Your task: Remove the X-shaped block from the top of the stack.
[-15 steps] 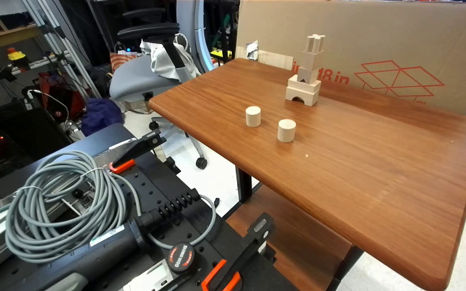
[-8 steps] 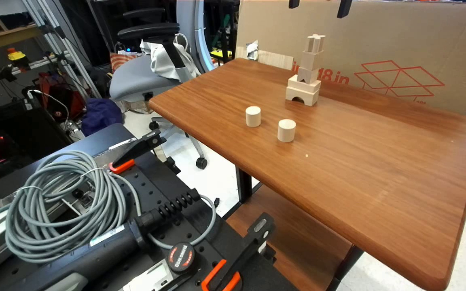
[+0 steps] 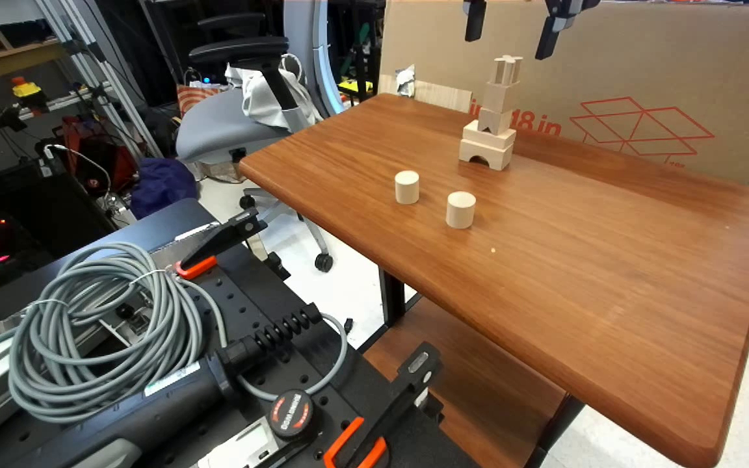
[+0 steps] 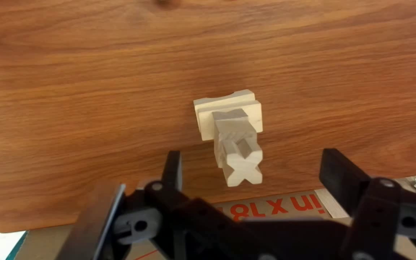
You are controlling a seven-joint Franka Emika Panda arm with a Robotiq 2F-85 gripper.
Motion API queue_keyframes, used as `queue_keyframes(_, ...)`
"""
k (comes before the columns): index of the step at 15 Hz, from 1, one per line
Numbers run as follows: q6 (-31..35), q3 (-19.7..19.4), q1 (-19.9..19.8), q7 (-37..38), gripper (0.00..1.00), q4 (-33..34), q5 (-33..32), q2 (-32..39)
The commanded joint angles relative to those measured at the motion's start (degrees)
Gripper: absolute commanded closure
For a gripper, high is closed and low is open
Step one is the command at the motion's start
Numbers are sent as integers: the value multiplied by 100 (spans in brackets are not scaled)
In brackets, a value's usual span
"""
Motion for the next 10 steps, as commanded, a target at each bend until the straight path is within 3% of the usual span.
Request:
queue_keyframes(1, -302, 4, 1, 220, 29, 410, -225, 265)
queue_keyframes(10, -326, -44, 144, 659, 95, 509, -744, 288)
